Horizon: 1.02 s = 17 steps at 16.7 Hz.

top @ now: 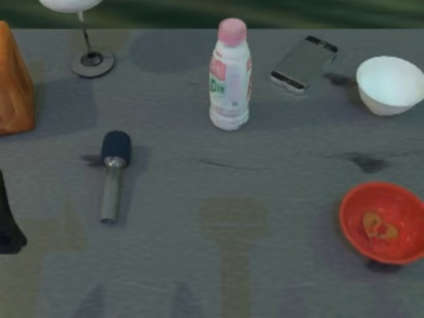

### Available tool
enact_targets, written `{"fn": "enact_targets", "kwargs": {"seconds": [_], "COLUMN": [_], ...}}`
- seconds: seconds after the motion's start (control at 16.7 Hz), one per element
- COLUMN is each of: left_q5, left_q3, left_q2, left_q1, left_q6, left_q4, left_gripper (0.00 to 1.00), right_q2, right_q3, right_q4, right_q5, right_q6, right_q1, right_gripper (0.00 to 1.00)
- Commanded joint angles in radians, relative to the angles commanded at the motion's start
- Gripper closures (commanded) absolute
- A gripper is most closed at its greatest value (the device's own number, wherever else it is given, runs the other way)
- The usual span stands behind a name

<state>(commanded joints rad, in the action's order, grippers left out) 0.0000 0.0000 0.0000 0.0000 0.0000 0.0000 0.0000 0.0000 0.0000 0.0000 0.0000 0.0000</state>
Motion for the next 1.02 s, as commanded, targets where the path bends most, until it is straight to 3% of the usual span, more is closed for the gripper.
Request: {"fn": "enact_targets", "kwargs": {"seconds": [0.42, 1.02], "left_q5": [0.01, 0.038], "left_q3": [0.134, 0.719], "left_q2": [0.157, 1.073], "left_q1": [-0.033, -0.17], "left_q6": [-0.029, -0.155], "left_q4": [-0.095, -0.548], "left_gripper": [0.0, 0.0], "right_q2": [0.0, 0.0], "right_q3": [0.0, 0.0], "right_q4": [0.0, 0.0], "right_q5": [0.0, 0.0], "right_q6": [0.0, 0.0], "right_q1": [0.0, 0.0], "right_gripper": [0.0, 0.0]}}
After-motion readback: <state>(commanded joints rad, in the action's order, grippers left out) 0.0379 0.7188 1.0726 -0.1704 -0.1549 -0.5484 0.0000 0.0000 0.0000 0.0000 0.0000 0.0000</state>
